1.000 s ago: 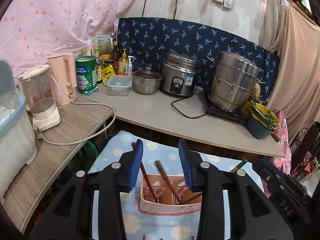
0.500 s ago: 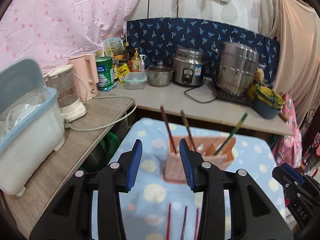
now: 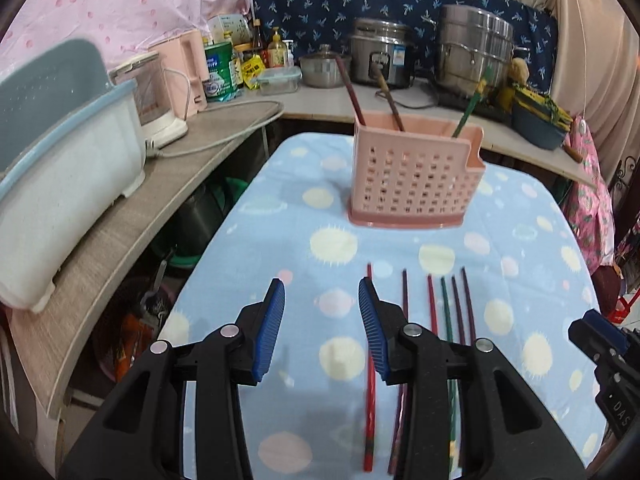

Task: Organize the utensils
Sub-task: 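Move both tools back down over the remaining chopsticks, then grasp a dark red chopstick with the right tool while the left tool grasps a red one, then lift and carry both chopsticks toward the pink basket with both tools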

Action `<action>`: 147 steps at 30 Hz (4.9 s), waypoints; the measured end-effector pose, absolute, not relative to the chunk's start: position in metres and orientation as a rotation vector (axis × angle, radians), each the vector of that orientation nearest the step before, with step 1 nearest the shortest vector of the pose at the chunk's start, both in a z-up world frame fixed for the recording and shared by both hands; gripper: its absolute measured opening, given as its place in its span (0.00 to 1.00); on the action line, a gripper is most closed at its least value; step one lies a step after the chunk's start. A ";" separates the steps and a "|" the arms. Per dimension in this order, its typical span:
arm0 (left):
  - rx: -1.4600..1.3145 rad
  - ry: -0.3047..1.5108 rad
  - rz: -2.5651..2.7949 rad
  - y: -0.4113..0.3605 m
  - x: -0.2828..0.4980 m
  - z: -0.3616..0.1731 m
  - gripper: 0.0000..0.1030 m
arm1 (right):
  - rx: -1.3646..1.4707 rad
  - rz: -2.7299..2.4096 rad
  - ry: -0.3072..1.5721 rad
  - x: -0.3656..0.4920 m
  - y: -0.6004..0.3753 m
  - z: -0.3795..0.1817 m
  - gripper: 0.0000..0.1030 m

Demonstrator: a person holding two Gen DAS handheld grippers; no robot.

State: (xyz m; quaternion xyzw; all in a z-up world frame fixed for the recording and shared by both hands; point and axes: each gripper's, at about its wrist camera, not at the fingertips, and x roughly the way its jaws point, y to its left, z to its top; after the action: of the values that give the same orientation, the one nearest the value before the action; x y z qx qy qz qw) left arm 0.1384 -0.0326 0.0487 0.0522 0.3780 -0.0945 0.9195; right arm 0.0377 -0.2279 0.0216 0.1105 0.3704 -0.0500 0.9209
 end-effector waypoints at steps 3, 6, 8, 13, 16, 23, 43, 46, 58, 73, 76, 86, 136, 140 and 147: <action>0.109 0.807 -0.195 -0.028 0.128 0.035 0.36 | 0.239 -0.093 0.806 0.025 -0.222 0.001 0.26; 0.117 0.839 -0.195 -0.025 0.116 0.019 0.36 | 0.258 -0.088 0.843 0.014 -0.216 -0.017 0.26; 0.120 0.861 -0.195 -0.023 0.109 0.009 0.36 | 0.256 -0.087 0.865 0.010 -0.212 -0.027 0.26; 0.123 0.895 -0.196 -0.019 0.096 -0.011 0.36 | 0.255 -0.079 0.914 0.005 -0.202 -0.051 0.26; 0.121 0.908 -0.197 -0.016 0.092 -0.018 0.36 | 0.244 -0.080 0.931 0.005 -0.196 -0.060 0.26; 0.121 0.929 -0.198 -0.014 0.088 -0.030 0.36 | 0.231 -0.071 0.957 0.009 -0.186 -0.071 0.25; 0.124 0.974 -0.226 -0.021 0.085 -0.044 0.36 | 0.204 -0.083 0.979 0.013 -0.183 -0.085 0.14; 0.125 0.979 -0.231 -0.023 0.085 -0.046 0.36 | 0.212 -0.089 0.981 0.012 -0.188 -0.085 0.09; 0.113 1.008 -0.265 -0.028 0.079 -0.057 0.49 | 0.238 -0.117 0.975 0.004 -0.201 -0.086 0.07; 0.147 1.016 -0.271 -0.032 0.072 -0.071 0.47 | 0.240 -0.116 0.976 0.001 -0.202 -0.086 0.07; 0.157 1.007 -0.270 -0.032 0.070 -0.071 0.35 | 0.240 -0.115 0.976 0.001 -0.202 -0.086 0.07; 0.146 1.022 -0.279 -0.031 0.070 -0.069 0.09 | 0.241 -0.115 0.976 0.001 -0.202 -0.086 0.07; -0.078 0.735 -0.297 -0.032 0.179 0.141 0.07 | 0.411 -0.083 0.543 0.065 -0.298 0.110 0.07; -0.099 0.703 -0.311 -0.038 0.193 0.163 0.07 | 0.434 -0.072 0.501 0.075 -0.309 0.129 0.07; -0.139 0.573 -0.325 -0.050 0.216 0.223 0.07 | 0.416 -0.053 0.371 0.097 -0.317 0.182 0.07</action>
State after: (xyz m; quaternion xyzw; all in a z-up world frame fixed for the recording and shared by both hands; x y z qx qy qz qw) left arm 0.2156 -0.0500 0.2226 -0.0684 0.2813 -0.1595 0.9438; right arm 0.0970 -0.3173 0.1816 0.2052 0.1830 -0.0263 0.9611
